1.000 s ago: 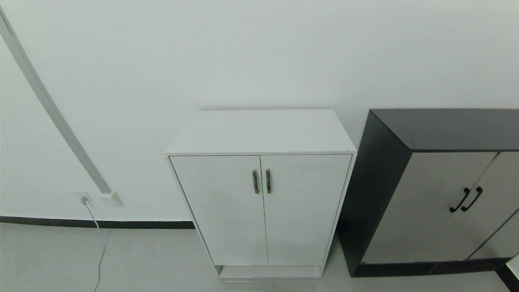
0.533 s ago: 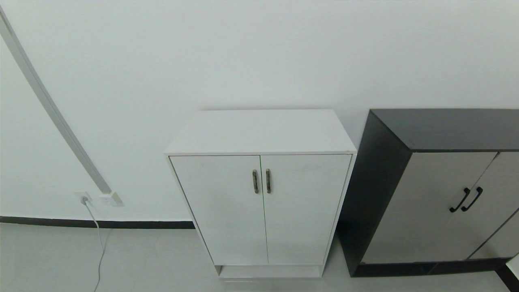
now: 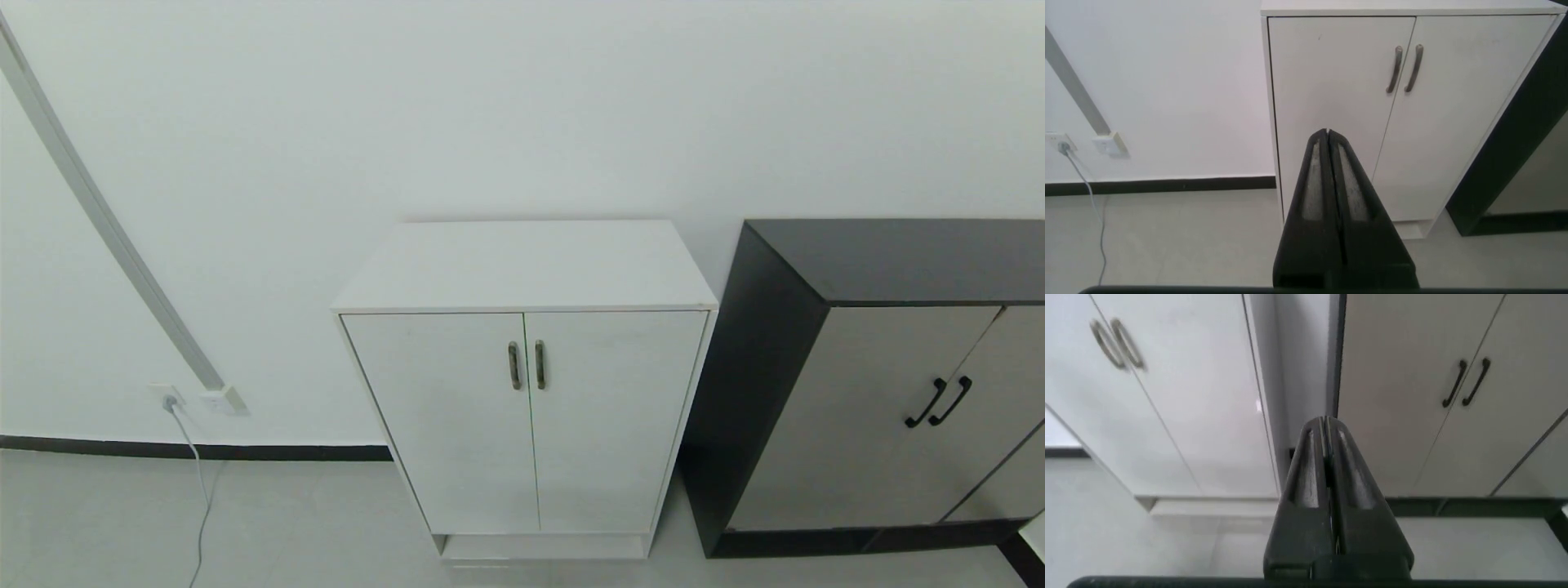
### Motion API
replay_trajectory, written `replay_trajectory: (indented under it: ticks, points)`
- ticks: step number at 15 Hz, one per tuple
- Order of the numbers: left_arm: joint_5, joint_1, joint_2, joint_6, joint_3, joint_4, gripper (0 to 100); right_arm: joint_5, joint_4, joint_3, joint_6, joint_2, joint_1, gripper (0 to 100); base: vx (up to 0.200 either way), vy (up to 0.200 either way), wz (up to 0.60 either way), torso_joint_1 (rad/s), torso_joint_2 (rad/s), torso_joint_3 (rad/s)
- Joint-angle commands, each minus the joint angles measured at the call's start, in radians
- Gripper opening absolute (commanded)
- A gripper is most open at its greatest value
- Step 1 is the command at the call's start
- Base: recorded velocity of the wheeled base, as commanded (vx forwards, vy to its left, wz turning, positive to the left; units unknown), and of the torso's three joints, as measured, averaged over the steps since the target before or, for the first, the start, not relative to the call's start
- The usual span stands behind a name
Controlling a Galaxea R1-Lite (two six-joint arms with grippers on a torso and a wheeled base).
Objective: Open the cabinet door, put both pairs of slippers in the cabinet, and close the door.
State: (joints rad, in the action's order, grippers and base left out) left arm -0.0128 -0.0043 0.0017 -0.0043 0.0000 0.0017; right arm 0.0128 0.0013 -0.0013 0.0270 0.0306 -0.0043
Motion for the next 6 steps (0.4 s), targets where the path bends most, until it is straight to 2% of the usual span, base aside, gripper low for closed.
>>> replay_trajectory:
  ticks: [1, 6]
  points:
    - [0.000, 0.000, 0.000, 0.001, 0.000, 0.000, 0, -0.017, -0.003, 0.001, 0.039, -0.029, 0.001, 0, 0.000, 0.000, 0.00, 0.000, 0.00, 0.000]
    - [-0.001, 0.000, 0.000, 0.003, 0.000, 0.000, 0, -0.042, -0.006, 0.001, 0.045, -0.029, 0.001, 0, 0.000, 0.000, 0.00, 0.000, 0.00, 0.000]
